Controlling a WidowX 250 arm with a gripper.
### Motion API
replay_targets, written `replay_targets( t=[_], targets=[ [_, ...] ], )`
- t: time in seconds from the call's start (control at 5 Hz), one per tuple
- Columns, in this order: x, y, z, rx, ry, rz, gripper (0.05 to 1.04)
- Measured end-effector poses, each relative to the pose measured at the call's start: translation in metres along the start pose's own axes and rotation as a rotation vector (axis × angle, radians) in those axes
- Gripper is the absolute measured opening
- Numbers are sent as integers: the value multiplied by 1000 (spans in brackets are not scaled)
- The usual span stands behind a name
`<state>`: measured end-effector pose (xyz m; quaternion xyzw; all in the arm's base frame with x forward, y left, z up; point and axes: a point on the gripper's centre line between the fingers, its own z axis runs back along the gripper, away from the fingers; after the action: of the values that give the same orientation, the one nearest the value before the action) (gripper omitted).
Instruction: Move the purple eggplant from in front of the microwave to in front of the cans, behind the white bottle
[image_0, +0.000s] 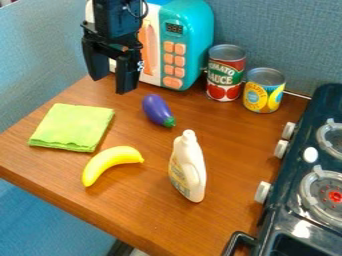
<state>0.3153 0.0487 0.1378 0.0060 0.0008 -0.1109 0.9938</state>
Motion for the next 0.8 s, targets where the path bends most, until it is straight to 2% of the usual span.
replay_targets(
  t=[0.2,0.4,0.6,0.8],
  targets=[
    [1,-2,-10,-15,15,5,1001],
    [27,-9,-16,-81,-165,92,1001],
    [43,-1,-9,-81,-226,213,1001],
    [56,7,-15,-64,-224,308,1001]
  ],
)
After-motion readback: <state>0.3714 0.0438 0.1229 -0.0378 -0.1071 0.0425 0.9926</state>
